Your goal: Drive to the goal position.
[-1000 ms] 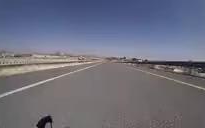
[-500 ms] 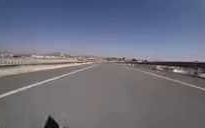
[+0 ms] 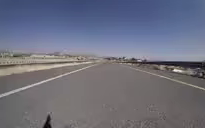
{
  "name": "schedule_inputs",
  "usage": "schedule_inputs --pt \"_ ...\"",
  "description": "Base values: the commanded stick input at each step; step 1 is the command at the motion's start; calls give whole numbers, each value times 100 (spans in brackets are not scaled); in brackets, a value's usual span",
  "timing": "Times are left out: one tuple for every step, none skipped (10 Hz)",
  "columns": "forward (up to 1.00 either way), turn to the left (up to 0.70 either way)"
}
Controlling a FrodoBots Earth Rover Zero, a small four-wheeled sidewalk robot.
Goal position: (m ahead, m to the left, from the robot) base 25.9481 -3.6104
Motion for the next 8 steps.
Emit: schedule_inputs --pt "100 0" --pt "100 0" --pt "100 0" --pt "100 0" --pt "100 0" --pt "100 0" --pt "100 0" --pt "100 0"
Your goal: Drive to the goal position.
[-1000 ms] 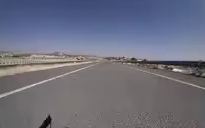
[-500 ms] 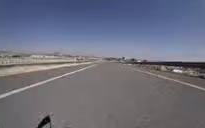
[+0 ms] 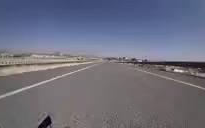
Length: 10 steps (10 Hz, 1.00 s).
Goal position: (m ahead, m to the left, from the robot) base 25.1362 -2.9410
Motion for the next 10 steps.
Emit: schedule_inputs --pt "100 -27" --pt "100 -27" --pt "100 0" --pt "100 0" --pt "100 0" --pt "100 0" --pt "100 0" --pt "100 0" --pt "100 0" --pt "100 0"
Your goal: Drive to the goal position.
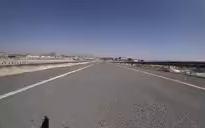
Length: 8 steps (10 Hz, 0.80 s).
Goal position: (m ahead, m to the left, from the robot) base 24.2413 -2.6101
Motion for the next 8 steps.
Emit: schedule_inputs --pt "100 0" --pt "100 0" --pt "100 0" --pt "100 0" --pt "100 0" --pt "100 0" --pt "100 0" --pt "100 0"
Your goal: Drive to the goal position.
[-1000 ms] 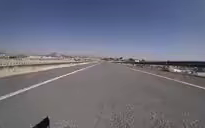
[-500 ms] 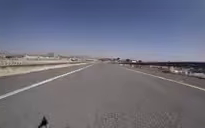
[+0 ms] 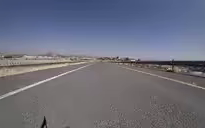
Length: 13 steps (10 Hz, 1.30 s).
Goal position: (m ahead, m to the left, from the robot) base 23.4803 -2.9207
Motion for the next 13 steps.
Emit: schedule_inputs --pt "100 0" --pt "100 0" --pt "100 0" --pt "100 0" --pt "100 0" --pt "100 0" --pt "100 0" --pt "100 0" --pt "100 0" --pt "100 0" --pt "100 0" --pt "100 0" --pt "100 0"
